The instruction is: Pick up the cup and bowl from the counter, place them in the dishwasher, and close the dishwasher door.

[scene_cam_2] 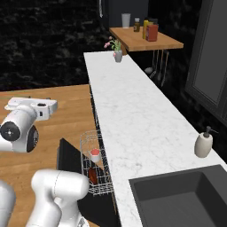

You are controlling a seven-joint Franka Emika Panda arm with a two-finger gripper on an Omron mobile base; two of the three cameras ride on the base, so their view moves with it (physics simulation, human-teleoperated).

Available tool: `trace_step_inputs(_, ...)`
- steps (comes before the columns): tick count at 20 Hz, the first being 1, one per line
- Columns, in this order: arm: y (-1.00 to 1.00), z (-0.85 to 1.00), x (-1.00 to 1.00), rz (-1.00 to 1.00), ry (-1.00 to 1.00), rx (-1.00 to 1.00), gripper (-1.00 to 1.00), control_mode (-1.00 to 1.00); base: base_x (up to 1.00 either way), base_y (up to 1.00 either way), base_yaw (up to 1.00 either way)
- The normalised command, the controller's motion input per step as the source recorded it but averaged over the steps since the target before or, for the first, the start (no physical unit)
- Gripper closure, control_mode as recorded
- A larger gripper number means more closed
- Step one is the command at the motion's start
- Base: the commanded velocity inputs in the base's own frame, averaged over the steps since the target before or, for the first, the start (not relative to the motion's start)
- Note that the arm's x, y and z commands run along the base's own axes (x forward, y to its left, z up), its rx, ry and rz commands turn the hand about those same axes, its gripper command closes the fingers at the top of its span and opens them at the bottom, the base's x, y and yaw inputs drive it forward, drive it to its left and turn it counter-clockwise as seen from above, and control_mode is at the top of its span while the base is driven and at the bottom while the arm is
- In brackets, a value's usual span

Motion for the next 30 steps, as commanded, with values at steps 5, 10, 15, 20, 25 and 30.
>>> trace_step_inputs(5,0.33,-0.96,0.33,0.0,0.78,0.35,-1.0,-1.0,0.0,0.0,0.0)
trace_step_inputs(10,0.16,-0.37,0.02,0.0,0.63,0.07,-1.0,-1.0,0.0,0.0,0.0)
trace_step_inputs(15,0.26,-1.0,-0.04,0.0,0.47,-0.12,-1.0,-1.0,0.0,0.0,0.0)
trace_step_inputs(20,0.29,-0.61,-0.21,0.01,0.27,-0.29,-1.0,-1.0,0.0,0.0,0.0)
trace_step_inputs(25,0.16,-0.92,-0.19,0.09,0.26,-0.4,-1.0,-1.0,0.0,0.0,0.0)
trace_step_inputs(30,0.13,-0.91,0.0,0.14,0.26,-0.37,-1.0,-1.0,0.0,0.0,0.0)
